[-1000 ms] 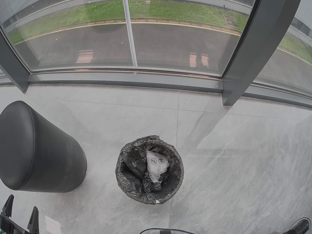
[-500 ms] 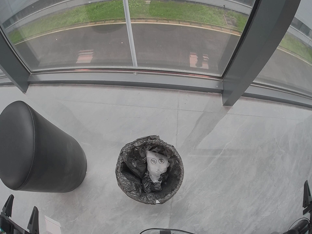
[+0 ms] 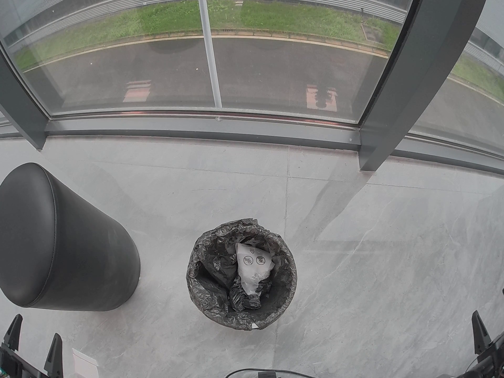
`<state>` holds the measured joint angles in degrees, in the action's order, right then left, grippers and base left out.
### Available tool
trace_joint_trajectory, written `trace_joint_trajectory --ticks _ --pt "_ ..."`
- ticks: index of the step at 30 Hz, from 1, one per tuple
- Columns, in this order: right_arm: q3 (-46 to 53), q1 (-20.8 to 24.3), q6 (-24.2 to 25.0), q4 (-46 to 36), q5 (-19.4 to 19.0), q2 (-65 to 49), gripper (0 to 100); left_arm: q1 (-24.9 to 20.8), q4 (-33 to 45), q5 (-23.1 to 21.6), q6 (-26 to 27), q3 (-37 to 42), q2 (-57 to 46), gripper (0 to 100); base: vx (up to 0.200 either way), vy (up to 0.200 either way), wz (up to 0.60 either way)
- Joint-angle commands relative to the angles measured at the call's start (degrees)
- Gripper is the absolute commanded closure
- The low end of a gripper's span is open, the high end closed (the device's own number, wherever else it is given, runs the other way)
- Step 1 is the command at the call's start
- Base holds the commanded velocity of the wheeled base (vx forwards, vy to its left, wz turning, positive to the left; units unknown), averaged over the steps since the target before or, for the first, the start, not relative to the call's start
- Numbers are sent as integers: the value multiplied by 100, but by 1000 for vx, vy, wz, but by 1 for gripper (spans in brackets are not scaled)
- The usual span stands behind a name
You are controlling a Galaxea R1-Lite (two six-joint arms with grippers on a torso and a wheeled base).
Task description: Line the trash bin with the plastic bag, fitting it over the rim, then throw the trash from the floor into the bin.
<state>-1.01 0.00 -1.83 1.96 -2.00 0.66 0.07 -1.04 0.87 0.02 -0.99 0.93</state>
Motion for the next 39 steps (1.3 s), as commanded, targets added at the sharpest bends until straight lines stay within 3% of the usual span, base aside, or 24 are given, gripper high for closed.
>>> trace_joint_trajectory --ticks 1,7,10,15,19,39 --pt "31 0 -98 -29 15 -66 0 1 -2 1 -2 99 -93 0 0 0 0" --pt "22 0 -116 -29 464 -66 0 1 -2 1 -2 99 -93 0 0 0 0" --pt "22 0 -90 -38 508 -66 0 1 -2 1 -2 99 -93 0 0 0 0" --pt "75 0 -19 15 384 -66 0 1 -2 1 6 99 -93 0 0 0 0" --pt "92 9 95 -196 7 -66 0 1 -2 1 6 99 -93 0 0 0 0" --pt "84 9 86 -231 -46 -66 0 1 -2 1 6 99 -93 0 0 0 0"
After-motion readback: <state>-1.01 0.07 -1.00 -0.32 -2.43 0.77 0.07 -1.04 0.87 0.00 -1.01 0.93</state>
